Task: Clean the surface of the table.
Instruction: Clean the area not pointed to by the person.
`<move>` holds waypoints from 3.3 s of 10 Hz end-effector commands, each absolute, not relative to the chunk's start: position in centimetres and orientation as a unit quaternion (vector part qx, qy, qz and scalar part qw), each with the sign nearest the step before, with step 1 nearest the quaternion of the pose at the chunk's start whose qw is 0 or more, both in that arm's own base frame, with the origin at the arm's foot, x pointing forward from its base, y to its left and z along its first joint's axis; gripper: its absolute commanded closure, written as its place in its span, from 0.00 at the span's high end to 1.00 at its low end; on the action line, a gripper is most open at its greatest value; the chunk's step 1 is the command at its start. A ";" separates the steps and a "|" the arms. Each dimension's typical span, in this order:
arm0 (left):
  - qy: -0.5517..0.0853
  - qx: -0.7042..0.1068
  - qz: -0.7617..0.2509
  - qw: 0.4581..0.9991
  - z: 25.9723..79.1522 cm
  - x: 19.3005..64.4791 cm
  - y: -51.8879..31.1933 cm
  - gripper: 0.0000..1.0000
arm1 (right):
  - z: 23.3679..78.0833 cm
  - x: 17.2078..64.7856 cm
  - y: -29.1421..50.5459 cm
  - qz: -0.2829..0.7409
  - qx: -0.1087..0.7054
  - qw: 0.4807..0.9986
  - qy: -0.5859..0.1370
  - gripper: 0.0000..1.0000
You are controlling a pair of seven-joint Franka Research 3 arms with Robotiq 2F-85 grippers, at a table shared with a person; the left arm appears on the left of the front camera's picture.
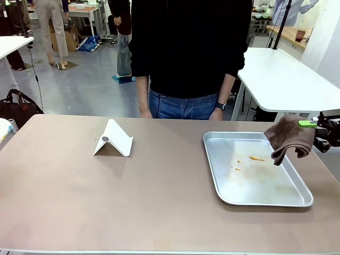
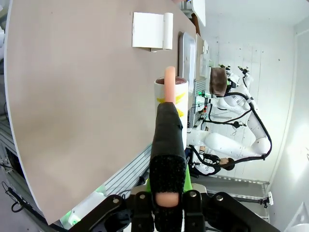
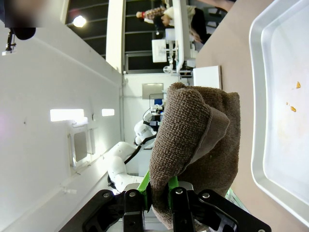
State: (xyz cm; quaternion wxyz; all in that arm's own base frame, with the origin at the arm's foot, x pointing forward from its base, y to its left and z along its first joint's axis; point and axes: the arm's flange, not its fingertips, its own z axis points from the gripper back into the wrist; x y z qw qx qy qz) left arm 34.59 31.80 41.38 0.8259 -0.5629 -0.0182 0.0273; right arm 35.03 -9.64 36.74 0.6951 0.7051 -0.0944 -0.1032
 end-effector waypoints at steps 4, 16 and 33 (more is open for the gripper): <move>-0.021 -0.564 0.029 0.825 41.8 34.4 31.6 0.22 | 37.3 34.9 -9.8 -0.106 0.710 0.691 -0.089 0.00; -0.021 -0.564 0.029 0.825 41.8 34.4 31.6 0.22 | 42.1 43.8 -4.4 0.017 0.222 0.966 -0.132 0.12; -0.021 -0.564 0.029 0.825 41.8 34.4 31.6 0.22 | 31.2 49.4 4.3 0.070 0.255 0.963 -0.043 0.12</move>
